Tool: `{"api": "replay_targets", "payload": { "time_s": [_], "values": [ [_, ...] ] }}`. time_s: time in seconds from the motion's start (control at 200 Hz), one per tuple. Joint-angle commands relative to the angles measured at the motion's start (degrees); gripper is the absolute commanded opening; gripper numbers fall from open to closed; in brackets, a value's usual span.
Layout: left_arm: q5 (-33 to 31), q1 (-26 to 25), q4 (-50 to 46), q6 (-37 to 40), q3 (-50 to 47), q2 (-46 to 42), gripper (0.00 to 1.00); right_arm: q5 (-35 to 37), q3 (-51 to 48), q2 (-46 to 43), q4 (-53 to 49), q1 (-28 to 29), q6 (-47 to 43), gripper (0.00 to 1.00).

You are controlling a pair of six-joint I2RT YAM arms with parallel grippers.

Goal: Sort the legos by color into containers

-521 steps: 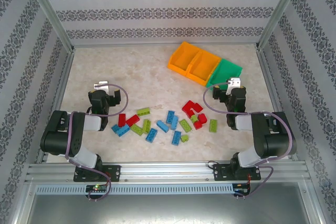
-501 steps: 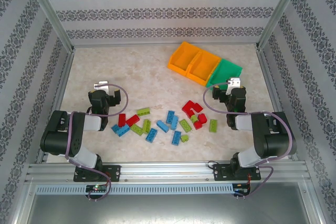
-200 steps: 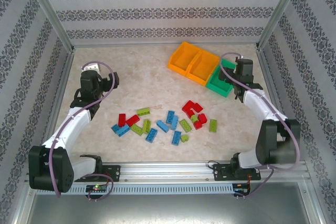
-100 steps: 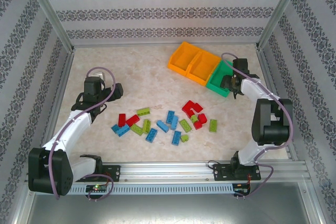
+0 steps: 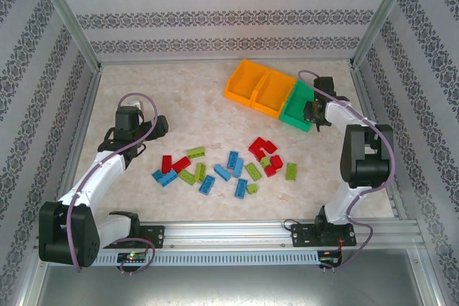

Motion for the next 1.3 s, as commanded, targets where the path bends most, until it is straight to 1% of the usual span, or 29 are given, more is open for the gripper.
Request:
{"api": "replay_targets", "payload": {
  "time_s": [0.0, 0.095, 0.245, 0.525, 0.699, 0.759, 0.799, 0.834, 0.894, 0.959, 0.979, 1.124, 1.224, 1.294],
  "values": [
    [-0.35, -0.49, -1.6, -1.04, -0.65, -0.9, 0.99, -0.3, 1.58, 0.74, -0.53, 2.79, -3.36, 0.18],
    [-0.26, -0.48, -1.44, -1.18, -0.71, -0.86, 0.99, -0.74, 1.79, 0.7, 0.05, 4.15, -4.14, 0.14],
    [0.09, -0.47, -1.42, -1.35, -0.8, -0.87, 1.0, -2.94, 2.27, 0.81, 0.83, 6.11, -5.48, 0.12],
    [1.96, -0.56, -1.22, -1.44, -1.27, -1.25, 1.0, -5.87, 3.25, 1.75, 2.2, 11.39, -9.35, 0.12],
    [3.24, -0.58, -0.84, -0.93, -1.88, -2.27, 1.0, -7.31, 3.71, 2.02, 1.88, 12.49, -10.93, 0.11],
    [3.39, -0.58, -0.64, -0.83, -2.24, -2.69, 1.0, -7.4, 3.77, 2.03, 1.89, 12.66, -11.01, 0.14],
    [3.36, -0.6, -0.6, -0.9, -2.47, -2.85, 1.0, -7.4, 3.98, 2.04, 1.72, 12.71, -10.91, 0.16],
    [3.34, -0.66, -0.56, -0.89, -2.59, -3.03, 1.0, -7.37, 4.01, 2.0, 1.62, 12.71, -10.85, 0.22],
    [3.26, -0.64, -0.65, -0.91, -2.65, -3.07, 1.0, -6.46, 3.9, 1.42, 1.32, 12.66, -10.15, 0.46],
    [3.21, -0.61, -0.93, -0.87, -2.63, -3.13, 1.0, -5.7, 3.2, -0.26, 1.36, 12.71, -9.48, 0.66],
    [3.28, -0.66, -1.02, -0.84, -2.6, -3.13, 1.0, -5.57, 2.85, -1.03, 1.48, 12.65, -9.3, 0.7],
    [3.31, -0.71, -0.96, -0.87, -2.7, -3.36, 1.0, -5.59, -0.7, -8.49, 1.41, 12.71, -9.72, 0.82],
    [3.6, -1.09, -0.41, -1.03, -2.91, -3.21, 1.0, -9.6, -4.19, -13.68, -0.03, 12.75, -11.25, 0.84],
    [4.11, -1.52, 0.2, -1.17, -3.07, -3.02, 1.0, -12.54, -6.44, -16.42, -2.78, 12.85, -11.0, 0.83]
  ]
}}
